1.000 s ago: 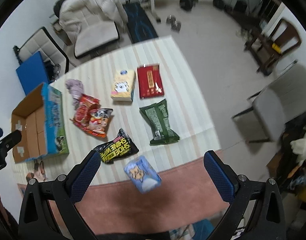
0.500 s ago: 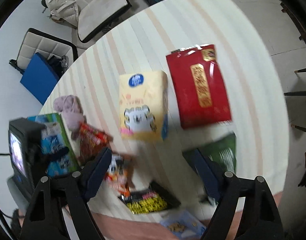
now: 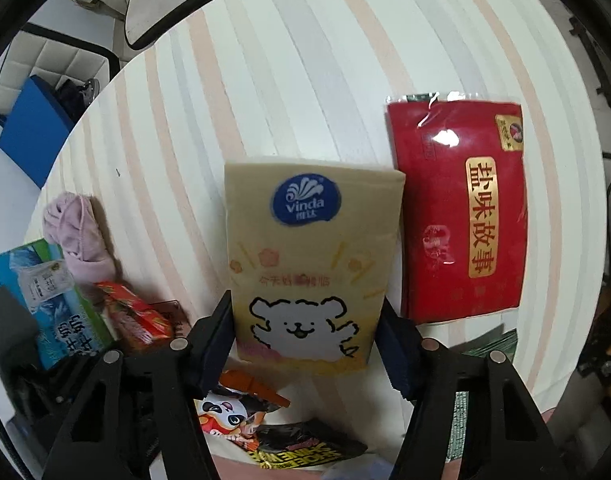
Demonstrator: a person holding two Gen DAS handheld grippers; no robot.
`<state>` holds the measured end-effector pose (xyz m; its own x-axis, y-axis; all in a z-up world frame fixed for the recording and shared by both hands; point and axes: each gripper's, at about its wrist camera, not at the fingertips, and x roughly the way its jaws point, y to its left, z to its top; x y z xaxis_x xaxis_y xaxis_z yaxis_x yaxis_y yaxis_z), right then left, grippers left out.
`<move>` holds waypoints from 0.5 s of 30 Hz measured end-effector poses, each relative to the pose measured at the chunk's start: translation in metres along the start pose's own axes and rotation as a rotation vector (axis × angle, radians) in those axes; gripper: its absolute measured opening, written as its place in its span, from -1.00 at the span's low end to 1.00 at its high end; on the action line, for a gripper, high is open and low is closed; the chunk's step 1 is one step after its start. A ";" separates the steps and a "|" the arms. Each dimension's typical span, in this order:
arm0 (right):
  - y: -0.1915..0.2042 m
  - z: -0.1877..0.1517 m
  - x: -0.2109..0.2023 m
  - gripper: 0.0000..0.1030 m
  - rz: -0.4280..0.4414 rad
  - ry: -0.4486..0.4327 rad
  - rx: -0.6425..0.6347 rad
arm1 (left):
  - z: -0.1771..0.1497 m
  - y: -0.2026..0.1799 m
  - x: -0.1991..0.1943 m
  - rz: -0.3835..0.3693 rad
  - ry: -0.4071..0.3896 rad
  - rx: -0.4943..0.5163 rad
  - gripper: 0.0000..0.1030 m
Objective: Organize soft objects
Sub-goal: 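Grasp the red-green snack bag with left tool while right tool grasps the Vinda tissue pack, then carry both items into the cardboard box and open both tools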
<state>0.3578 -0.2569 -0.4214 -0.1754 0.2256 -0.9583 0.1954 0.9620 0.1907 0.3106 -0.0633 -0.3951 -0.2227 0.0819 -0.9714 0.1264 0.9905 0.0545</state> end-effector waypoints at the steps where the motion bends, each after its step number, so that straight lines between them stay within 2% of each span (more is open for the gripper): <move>1: 0.002 -0.002 -0.001 0.29 -0.012 -0.005 -0.011 | -0.003 0.005 -0.006 -0.005 -0.009 -0.021 -0.14; 3: 0.002 -0.010 -0.007 0.28 -0.021 -0.019 -0.036 | -0.009 0.012 -0.017 -0.026 -0.034 -0.055 -0.16; 7: 0.001 -0.032 -0.028 0.28 0.013 -0.053 -0.052 | -0.036 0.035 -0.054 -0.100 -0.120 -0.133 -0.16; 10: 0.005 -0.055 -0.056 0.28 0.046 -0.088 -0.078 | -0.063 0.056 -0.093 -0.165 -0.189 -0.184 -0.16; 15: 0.025 -0.101 -0.104 0.28 0.112 -0.142 -0.168 | -0.130 0.101 -0.151 -0.231 -0.310 -0.249 -0.16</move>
<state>0.2838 -0.2413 -0.2956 -0.0224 0.3196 -0.9473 0.0412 0.9470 0.3185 0.2317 0.0384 -0.2130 0.0869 -0.1439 -0.9858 -0.1374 0.9783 -0.1549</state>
